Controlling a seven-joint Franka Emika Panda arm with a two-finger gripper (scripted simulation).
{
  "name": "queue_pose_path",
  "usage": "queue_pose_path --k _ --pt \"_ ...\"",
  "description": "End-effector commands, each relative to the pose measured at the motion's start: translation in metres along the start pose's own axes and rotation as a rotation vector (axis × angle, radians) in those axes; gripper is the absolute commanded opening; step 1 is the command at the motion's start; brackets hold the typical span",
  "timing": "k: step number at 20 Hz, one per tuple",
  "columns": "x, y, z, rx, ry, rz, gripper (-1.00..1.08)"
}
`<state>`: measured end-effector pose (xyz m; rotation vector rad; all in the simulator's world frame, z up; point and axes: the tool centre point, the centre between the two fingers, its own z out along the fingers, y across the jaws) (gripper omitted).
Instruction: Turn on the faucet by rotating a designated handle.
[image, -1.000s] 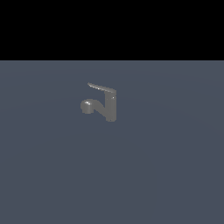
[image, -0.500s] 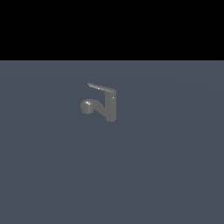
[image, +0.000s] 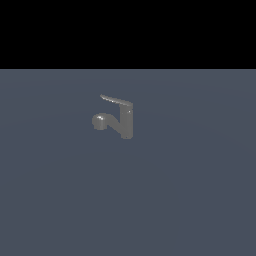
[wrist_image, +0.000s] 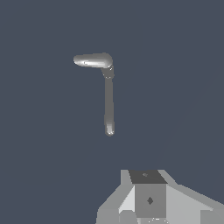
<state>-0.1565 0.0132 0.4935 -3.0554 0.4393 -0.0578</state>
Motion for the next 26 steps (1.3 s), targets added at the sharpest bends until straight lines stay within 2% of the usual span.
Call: queue_pose_path --k 1,13,26 --pt "0.016 -0.006 0.005 0.002 -0.003 0.063 -1.00" --pt "0.089 -0.035 0.039 0.003 -0.016 0.362 -1.00" --pt "0.163 -0.067 0.098 -0.009 -0.023 0.687 -1.00"
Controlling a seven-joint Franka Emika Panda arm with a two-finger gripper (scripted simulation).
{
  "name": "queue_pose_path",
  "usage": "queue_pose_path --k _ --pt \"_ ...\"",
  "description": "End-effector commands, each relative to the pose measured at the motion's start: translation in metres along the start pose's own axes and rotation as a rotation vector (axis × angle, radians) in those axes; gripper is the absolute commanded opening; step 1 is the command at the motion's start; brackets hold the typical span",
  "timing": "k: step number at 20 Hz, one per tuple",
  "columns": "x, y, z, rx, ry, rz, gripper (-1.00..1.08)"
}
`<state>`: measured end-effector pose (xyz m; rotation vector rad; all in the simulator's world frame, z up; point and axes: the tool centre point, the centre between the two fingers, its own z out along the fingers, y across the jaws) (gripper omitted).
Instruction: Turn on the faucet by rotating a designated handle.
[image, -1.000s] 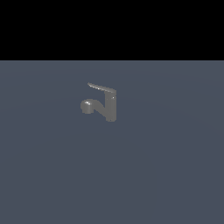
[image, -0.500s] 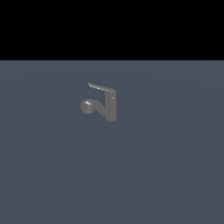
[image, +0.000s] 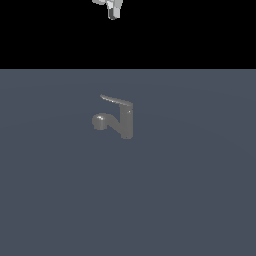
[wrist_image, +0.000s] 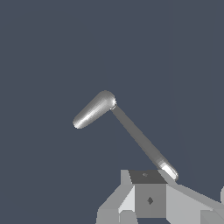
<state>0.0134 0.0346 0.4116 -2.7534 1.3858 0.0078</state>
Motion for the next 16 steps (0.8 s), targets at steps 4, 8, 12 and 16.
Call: queue_pose_path --k 4,8,12,16 --pt "0.015 -0.028 0.030 -0.006 0.001 0.138 -1.00" --pt "0.026 -0.047 0.054 -0.010 0.004 0.237 -1.00" --pt "0.035 -0.066 0.080 -0.015 0.008 0.336 -1.00" --pt "0.043 -0.082 0.108 -0.020 0.013 0.434 -1.00"
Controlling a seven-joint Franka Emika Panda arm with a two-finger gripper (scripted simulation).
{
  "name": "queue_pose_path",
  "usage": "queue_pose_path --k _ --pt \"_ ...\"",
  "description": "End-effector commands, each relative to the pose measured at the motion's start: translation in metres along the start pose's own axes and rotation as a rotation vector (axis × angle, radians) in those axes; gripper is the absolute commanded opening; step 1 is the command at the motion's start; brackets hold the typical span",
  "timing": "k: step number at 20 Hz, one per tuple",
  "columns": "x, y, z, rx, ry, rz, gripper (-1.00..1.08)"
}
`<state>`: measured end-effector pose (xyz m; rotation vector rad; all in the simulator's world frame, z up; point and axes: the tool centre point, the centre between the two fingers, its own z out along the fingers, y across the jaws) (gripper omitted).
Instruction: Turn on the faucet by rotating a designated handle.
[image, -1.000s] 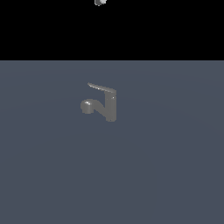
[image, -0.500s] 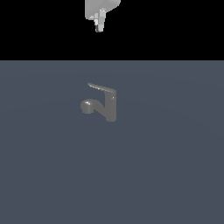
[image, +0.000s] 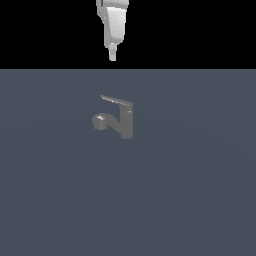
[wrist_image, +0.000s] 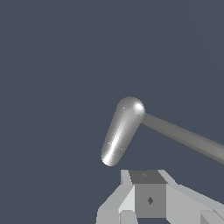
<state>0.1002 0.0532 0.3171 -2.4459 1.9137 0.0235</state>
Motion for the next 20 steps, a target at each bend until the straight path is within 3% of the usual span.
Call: queue_pose_path --k 1,11,20 --pt "0.000 -0.012 0.018 -0.002 0.004 0.063 -1.00" --pt "-0.001 -0.050 0.092 -0.009 0.022 0.295 -1.00" --pt "-0.002 -0.066 0.135 -0.011 0.035 0.419 -1.00"
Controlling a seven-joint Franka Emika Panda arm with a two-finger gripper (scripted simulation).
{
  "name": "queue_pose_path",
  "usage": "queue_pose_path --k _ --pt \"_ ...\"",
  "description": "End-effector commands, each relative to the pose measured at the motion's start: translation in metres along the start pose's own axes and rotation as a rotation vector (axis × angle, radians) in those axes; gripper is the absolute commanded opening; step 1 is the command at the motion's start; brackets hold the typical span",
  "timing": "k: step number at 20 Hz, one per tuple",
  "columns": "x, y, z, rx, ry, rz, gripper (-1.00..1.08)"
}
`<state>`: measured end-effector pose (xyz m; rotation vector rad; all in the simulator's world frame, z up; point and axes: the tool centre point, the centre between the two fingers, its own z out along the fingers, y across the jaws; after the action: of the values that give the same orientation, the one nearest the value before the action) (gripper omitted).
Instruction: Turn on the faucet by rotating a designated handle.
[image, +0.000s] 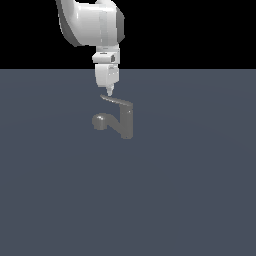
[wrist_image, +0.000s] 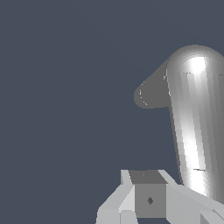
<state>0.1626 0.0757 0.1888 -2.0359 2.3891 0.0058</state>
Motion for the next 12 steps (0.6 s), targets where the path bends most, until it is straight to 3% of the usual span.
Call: queue_pose_path --k 1,12 --pt "-0.0017 -0.0028 0.0079 0.001 0.002 0.025 -1.00" --pt "-0.0038 -0.0025 0.0158 0.001 0.004 0.045 -1.00"
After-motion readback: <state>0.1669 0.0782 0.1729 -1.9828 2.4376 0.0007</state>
